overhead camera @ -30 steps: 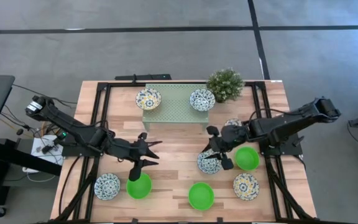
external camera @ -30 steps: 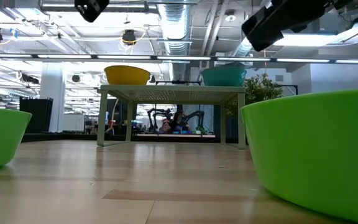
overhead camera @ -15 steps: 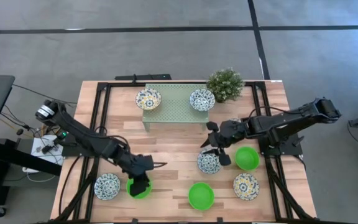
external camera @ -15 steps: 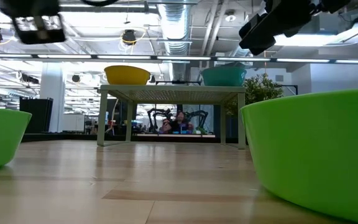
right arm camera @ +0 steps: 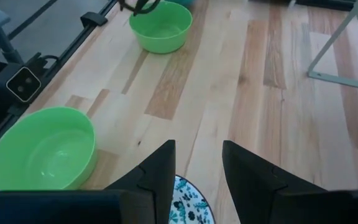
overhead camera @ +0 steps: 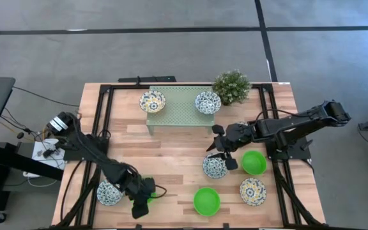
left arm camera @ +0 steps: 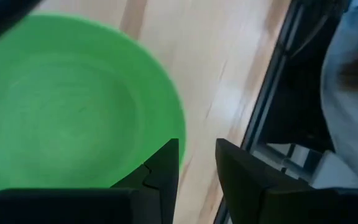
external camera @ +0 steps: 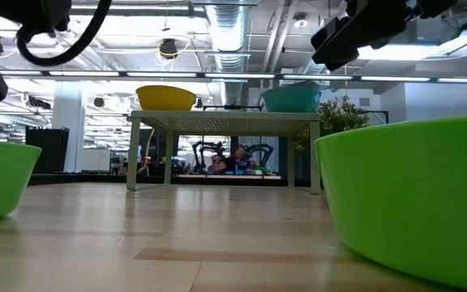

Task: Pick & Place Mini bowls
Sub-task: Put the left green bowl on the shelf

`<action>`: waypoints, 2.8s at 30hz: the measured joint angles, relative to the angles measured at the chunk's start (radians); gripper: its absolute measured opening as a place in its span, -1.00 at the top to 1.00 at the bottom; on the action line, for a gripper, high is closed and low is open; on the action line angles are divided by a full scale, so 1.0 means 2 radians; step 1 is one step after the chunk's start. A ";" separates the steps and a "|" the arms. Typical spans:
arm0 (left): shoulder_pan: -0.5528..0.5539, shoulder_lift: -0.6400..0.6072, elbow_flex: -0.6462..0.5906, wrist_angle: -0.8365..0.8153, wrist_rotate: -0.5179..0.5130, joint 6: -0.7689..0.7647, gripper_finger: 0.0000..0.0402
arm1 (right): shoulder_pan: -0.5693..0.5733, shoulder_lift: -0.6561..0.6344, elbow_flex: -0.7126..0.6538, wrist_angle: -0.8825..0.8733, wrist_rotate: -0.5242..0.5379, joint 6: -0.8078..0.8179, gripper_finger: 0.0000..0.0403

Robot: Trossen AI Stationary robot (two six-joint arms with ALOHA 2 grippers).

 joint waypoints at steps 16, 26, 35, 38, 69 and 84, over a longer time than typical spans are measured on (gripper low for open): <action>-0.003 0.012 0.000 0.019 -0.016 -0.005 0.47 | 0.000 0.000 0.015 0.000 0.004 -0.035 0.36; -0.004 0.012 0.000 -0.014 -0.029 -0.005 0.47 | 0.000 0.000 0.017 0.002 0.005 -0.082 0.36; -0.005 0.029 0.000 -0.009 -0.037 -0.005 0.47 | 0.000 0.000 0.017 0.002 0.005 -0.082 0.36; -0.005 0.041 0.000 -0.006 -0.029 -0.005 0.47 | 0.000 0.000 0.017 0.002 0.005 -0.082 0.36; 0.043 -0.089 0.002 -0.019 -0.114 0.076 0.97 | 0.000 0.000 0.016 0.001 0.005 -0.082 0.36; 0.223 -0.101 0.126 -0.162 -0.170 0.476 0.96 | 0.000 0.000 0.016 0.002 0.005 -0.082 0.36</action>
